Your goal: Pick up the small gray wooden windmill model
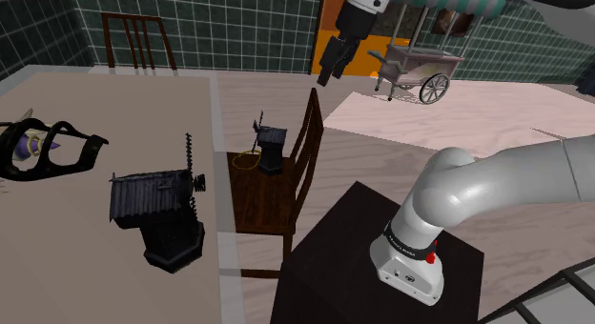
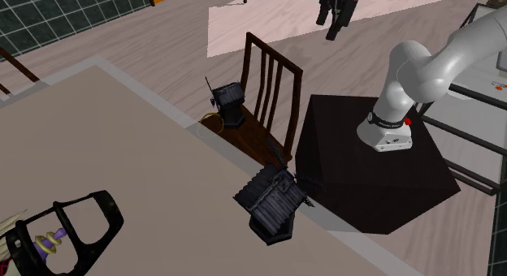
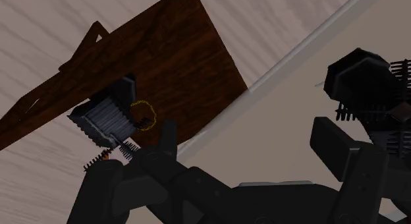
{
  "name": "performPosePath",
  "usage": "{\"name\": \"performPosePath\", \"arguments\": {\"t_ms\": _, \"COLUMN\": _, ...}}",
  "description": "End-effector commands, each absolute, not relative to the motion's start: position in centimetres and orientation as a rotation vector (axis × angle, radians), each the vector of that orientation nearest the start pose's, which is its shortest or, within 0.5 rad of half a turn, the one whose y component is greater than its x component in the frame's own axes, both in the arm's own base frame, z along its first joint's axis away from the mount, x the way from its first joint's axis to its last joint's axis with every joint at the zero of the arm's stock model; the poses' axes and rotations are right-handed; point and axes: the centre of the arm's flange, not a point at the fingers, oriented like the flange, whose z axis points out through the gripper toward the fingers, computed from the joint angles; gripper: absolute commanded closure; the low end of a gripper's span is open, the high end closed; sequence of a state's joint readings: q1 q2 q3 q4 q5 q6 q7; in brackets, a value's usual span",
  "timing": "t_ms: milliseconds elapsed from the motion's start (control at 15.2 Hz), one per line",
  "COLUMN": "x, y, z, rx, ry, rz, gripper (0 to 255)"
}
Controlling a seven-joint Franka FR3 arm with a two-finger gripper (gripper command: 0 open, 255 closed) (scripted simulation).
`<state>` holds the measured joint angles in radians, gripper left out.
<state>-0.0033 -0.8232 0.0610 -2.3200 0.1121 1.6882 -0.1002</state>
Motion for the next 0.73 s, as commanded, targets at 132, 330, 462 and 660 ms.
{"name": "performPosePath", "arguments": {"t_ms": 132, "x": 32.8, "y": 5.0, "z": 62.4, "rx": -3.031, "ry": -0.281, "rz": -0.262, "gripper": 0}}
{"name": "performPosePath", "arguments": {"t_ms": 330, "x": 35.9, "y": 7.4, "z": 61.4, "rx": -2.987, "ry": -0.377, "rz": -0.213, "gripper": 0}}
{"name": "performPosePath", "arguments": {"t_ms": 462, "x": 37.8, "y": 9.1, "z": 60.7, "rx": -2.955, "ry": -0.440, "rz": -0.180, "gripper": 0}}
{"name": "performPosePath", "arguments": {"t_ms": 660, "x": 40.4, "y": 11.8, "z": 59.7, "rx": -2.905, "ry": -0.532, "rz": -0.132, "gripper": 0}}
